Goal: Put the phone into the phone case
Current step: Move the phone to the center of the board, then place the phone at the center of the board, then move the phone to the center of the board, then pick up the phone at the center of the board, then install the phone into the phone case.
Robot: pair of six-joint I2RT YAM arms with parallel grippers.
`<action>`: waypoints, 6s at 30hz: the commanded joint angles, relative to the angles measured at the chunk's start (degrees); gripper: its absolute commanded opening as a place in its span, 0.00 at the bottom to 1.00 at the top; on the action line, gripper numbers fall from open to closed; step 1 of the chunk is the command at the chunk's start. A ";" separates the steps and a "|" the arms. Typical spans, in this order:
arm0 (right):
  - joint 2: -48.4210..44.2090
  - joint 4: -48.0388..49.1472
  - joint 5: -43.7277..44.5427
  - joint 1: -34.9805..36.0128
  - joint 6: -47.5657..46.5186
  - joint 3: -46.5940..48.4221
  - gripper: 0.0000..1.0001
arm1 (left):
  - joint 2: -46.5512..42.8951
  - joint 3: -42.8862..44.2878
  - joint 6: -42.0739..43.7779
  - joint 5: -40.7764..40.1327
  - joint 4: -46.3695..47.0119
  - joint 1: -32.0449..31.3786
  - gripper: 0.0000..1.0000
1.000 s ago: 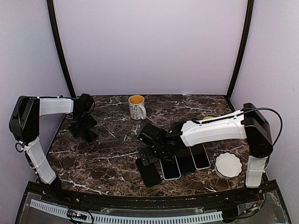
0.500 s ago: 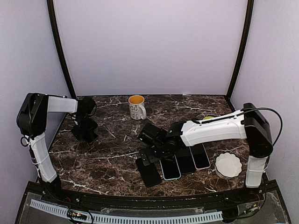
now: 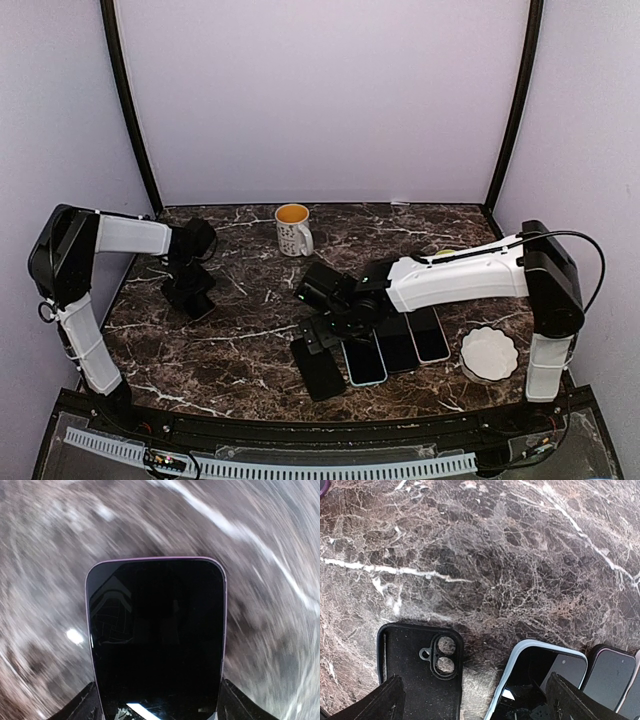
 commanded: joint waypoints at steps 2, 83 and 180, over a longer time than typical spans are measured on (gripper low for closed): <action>-2.50 -1.85 2.48 -0.50 -0.82 1.02 0.98 | 2.96 -2.59 -2.69 6.57 -5.10 -9.86 0.72; 37.26 -16.44 -7.25 -4.02 -9.69 47.11 0.70 | -26.96 -9.57 34.30 10.24 11.37 -3.16 0.99; 5.35 7.85 15.34 12.14 9.92 -1.00 0.00 | -24.26 -12.89 39.37 26.71 23.37 -10.98 0.99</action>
